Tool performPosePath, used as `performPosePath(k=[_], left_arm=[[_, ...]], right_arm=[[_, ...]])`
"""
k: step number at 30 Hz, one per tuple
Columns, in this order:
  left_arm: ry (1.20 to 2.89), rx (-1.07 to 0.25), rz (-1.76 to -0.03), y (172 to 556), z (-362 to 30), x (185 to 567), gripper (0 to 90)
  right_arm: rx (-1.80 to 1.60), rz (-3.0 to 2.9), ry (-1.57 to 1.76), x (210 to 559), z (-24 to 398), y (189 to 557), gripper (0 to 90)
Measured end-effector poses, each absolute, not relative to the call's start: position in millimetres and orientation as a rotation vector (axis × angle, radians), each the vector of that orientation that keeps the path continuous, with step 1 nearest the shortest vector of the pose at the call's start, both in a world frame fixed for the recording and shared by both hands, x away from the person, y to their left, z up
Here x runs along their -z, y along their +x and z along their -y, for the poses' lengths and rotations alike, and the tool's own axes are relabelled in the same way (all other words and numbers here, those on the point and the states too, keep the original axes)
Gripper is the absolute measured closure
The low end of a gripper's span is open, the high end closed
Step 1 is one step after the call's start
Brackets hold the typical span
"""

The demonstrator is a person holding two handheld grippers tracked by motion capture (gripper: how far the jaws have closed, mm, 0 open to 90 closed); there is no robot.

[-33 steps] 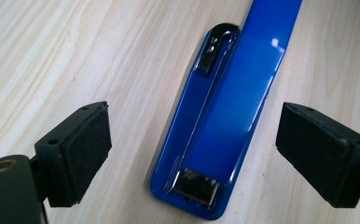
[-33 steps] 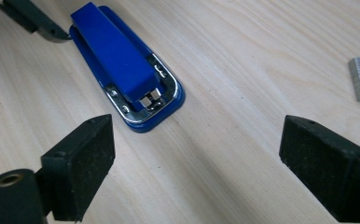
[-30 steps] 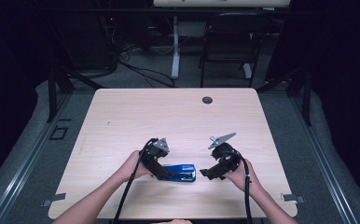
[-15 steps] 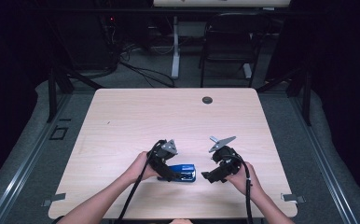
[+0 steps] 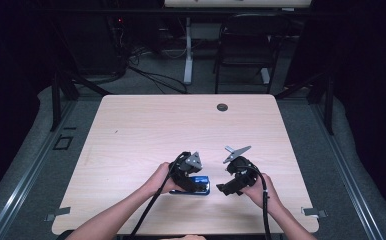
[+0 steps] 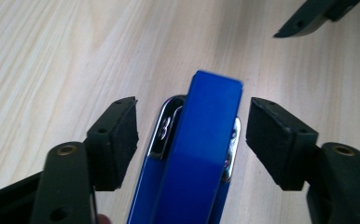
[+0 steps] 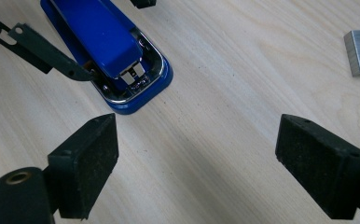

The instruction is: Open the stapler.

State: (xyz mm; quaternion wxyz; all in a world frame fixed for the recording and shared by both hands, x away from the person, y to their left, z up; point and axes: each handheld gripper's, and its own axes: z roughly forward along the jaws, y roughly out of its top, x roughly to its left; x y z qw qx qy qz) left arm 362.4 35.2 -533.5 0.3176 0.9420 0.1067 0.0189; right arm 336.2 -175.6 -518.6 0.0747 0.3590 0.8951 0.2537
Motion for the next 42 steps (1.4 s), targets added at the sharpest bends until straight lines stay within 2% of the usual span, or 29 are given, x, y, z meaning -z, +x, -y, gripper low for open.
performPosePath(k=[4, 7, 9, 10, 11, 20, 21, 27, 28, 29, 32, 33, 34, 35, 40, 42], left_arm=[[2.484, -0.051, -0.248, 360.2, -26.7, 536.3, 40.2], [2.486, -0.055, -0.235, 358.2, -23.2, 538.5, 49.9], [2.483, -0.076, -0.219, 356.3, -23.1, 539.2, 51.5], [2.480, -0.092, -0.235, 357.9, -25.3, 538.0, 57.9], [2.480, -0.092, -0.235, 357.9, -25.3, 538.0, 59.3], [2.502, -0.098, -0.216, 358.1, -23.1, 541.3, 56.6], [2.493, -0.095, -0.209, 358.5, -23.9, 541.5, 59.1], [2.468, -0.090, -0.172, 359.1, -29.2, 537.1, 60.8], [2.469, -0.089, -0.161, 359.4, -30.3, 535.7, 60.8], [2.455, -0.083, -0.149, 359.9, -32.9, 533.6, 61.3], [2.423, -0.075, -0.139, 360.6, -37.2, 531.2, 61.8], [2.423, -0.075, -0.139, 360.6, -37.2, 531.2, 61.9], [2.423, -0.071, -0.134, 361.0, -38.7, 529.4, 61.9], [2.411, -0.068, -0.120, 361.2, -41.4, 527.2, 62.3], [2.383, -0.064, -0.111, 361.6, -48.3, 522.6, 62.9], [2.372, -0.063, -0.107, 361.7, -49.6, 522.1, 63.1]], right_arm=[[-0.758, -2.675, 1.089, 517.6, 178.3, 334.1, 14.1], [-0.763, -2.671, 1.100, 517.9, 178.3, 333.7, 14.3], [-0.760, -2.672, 1.095, 518.0, 178.1, 333.9, 14.7], [-0.750, -2.679, 1.087, 519.0, 176.7, 334.1, 15.1], [-0.743, -2.679, 1.088, 519.8, 175.9, 334.1, 15.2], [-0.721, -2.716, 1.063, 525.0, 168.7, 335.0, 16.9], [-0.714, -2.721, 1.057, 524.7, 168.2, 335.0, 18.7], [-0.702, -2.692, 1.069, 526.8, 165.7, 335.2, 25.4], [-0.708, -2.682, 1.063, 526.3, 165.3, 334.8, 29.3], [-0.731, -2.667, 1.041, 524.9, 163.2, 333.5, 39.6], [-0.803, -2.676, 1.023, 524.1, 160.1, 331.8, 59.0], [-0.803, -2.676, 1.023, 524.1, 160.1, 331.8, 59.0], [-0.827, -2.685, 1.017, 524.7, 159.3, 332.1, 65.1], [-0.856, -2.695, 1.016, 527.5, 157.0, 333.6, 76.2], [-0.905, -2.716, 1.016, 534.2, 148.1, 337.0, 86.6], [-0.920, -2.711, 1.011, 534.8, 146.4, 337.5, 87.9]])
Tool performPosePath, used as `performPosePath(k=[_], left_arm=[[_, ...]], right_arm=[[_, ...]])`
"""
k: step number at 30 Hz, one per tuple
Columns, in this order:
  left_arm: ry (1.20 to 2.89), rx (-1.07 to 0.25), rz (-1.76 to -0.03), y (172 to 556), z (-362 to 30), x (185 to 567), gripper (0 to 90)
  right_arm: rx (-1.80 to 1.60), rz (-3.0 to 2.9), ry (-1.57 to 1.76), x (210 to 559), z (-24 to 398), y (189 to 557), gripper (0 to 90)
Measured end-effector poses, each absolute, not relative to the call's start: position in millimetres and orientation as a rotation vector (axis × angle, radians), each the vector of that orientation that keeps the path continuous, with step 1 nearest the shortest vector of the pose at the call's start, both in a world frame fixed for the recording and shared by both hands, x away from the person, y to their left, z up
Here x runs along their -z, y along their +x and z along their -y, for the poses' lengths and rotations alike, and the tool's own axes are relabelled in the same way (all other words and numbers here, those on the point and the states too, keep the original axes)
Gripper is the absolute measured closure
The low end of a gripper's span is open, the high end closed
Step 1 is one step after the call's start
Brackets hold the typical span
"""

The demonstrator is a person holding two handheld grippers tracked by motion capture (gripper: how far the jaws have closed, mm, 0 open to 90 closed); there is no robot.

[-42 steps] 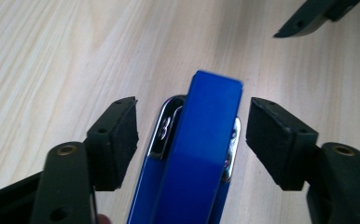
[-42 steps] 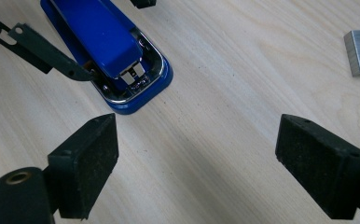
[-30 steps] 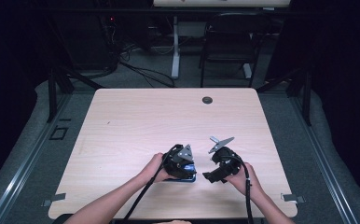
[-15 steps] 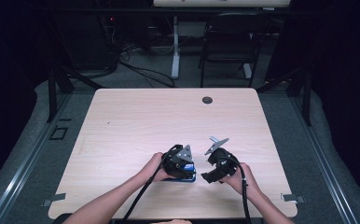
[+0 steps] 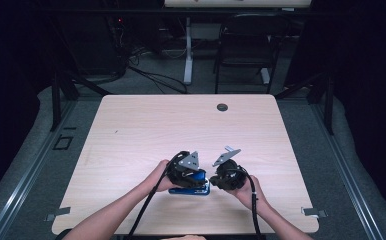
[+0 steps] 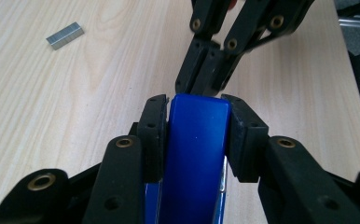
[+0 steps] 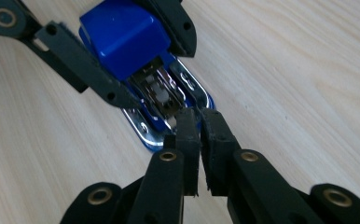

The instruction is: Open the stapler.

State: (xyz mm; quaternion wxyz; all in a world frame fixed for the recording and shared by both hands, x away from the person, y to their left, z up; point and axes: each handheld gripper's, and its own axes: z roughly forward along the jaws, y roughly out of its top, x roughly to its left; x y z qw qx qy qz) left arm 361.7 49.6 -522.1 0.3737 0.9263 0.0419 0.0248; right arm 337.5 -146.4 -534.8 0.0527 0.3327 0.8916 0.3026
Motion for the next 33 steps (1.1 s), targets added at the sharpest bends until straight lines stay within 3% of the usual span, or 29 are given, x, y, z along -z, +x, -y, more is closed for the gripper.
performPosePath(k=[33], left_arm=[[2.338, -0.099, -0.092, 360.1, -62.9, 512.1, 64.1]], right_arm=[[-1.024, -2.703, 0.941, 535.7, 130.4, 339.8, 90.0]])
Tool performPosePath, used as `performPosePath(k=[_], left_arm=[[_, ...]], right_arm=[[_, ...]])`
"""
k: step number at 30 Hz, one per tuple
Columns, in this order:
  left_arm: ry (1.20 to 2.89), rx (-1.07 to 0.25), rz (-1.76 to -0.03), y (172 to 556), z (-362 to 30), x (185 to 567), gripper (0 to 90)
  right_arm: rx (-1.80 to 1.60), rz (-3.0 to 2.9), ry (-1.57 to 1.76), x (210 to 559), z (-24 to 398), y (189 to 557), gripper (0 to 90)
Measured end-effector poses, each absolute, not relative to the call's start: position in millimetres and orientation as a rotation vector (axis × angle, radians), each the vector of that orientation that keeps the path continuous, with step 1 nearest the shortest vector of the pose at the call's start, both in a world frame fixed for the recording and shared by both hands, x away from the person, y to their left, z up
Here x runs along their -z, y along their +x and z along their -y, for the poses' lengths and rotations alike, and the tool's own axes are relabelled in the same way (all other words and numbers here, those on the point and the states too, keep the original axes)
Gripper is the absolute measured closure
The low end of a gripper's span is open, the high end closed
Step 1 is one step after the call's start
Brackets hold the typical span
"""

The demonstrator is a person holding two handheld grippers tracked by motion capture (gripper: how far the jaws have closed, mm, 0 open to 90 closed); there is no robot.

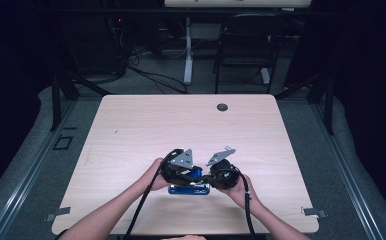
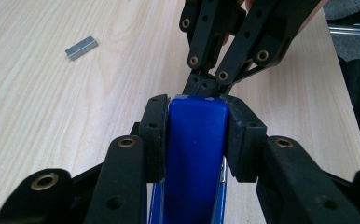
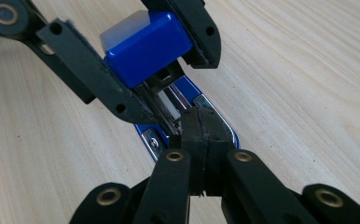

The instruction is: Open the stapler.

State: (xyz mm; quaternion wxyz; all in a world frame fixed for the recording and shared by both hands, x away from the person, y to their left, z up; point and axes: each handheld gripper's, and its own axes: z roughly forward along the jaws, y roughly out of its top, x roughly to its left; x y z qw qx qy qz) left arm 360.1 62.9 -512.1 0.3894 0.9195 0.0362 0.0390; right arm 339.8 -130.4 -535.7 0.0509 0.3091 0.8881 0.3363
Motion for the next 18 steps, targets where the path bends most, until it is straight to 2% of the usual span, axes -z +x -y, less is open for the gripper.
performPosePath(k=[18], left_arm=[[2.330, -0.113, -0.081, 359.0, -71.5, 505.5, 64.7]], right_arm=[[-0.969, -2.745, 0.914, 541.8, 129.3, 343.4, 90.0]])
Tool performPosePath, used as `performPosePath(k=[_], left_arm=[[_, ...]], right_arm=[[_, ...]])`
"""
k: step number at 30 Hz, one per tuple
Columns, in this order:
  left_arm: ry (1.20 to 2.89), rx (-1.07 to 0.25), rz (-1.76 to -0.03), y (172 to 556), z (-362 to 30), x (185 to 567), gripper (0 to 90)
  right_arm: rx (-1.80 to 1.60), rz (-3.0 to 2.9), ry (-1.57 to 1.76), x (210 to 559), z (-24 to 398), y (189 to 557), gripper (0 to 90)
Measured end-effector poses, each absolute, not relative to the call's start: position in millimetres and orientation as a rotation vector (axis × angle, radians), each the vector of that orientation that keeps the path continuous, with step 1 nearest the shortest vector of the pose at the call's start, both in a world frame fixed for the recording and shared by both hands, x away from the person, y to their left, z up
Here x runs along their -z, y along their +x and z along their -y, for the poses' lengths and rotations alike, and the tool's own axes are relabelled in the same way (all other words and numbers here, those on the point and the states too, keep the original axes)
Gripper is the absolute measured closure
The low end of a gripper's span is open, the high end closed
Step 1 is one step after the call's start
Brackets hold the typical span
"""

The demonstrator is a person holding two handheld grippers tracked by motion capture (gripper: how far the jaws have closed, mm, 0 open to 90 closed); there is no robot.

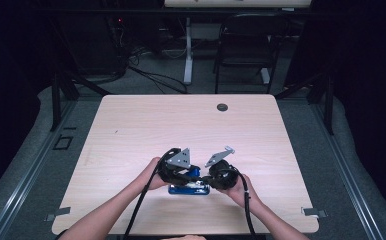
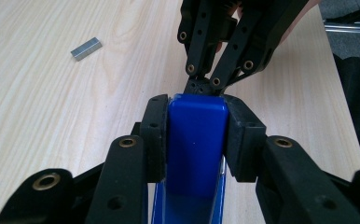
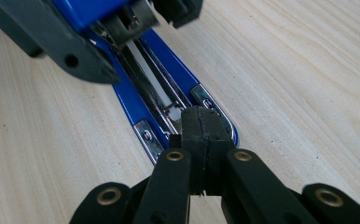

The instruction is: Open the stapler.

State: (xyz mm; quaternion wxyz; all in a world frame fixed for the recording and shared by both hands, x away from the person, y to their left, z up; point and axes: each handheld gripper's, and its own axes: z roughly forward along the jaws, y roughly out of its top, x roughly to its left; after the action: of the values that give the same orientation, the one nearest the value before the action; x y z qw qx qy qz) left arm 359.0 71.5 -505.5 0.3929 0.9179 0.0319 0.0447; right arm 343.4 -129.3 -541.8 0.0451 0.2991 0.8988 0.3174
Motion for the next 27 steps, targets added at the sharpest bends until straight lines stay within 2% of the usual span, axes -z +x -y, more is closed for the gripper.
performPosePath(k=[17, 27], left_arm=[[2.352, -0.124, -0.052, 356.2, -86.0, 494.5, 65.4], [2.365, -0.123, -0.094, 356.3, -92.8, 489.9, 65.4]], right_arm=[[-0.935, -2.752, 0.897, 540.1, 126.1, 343.3, 90.0], [-0.937, -2.749, 0.909, 540.3, 126.1, 343.5, 90.0]])
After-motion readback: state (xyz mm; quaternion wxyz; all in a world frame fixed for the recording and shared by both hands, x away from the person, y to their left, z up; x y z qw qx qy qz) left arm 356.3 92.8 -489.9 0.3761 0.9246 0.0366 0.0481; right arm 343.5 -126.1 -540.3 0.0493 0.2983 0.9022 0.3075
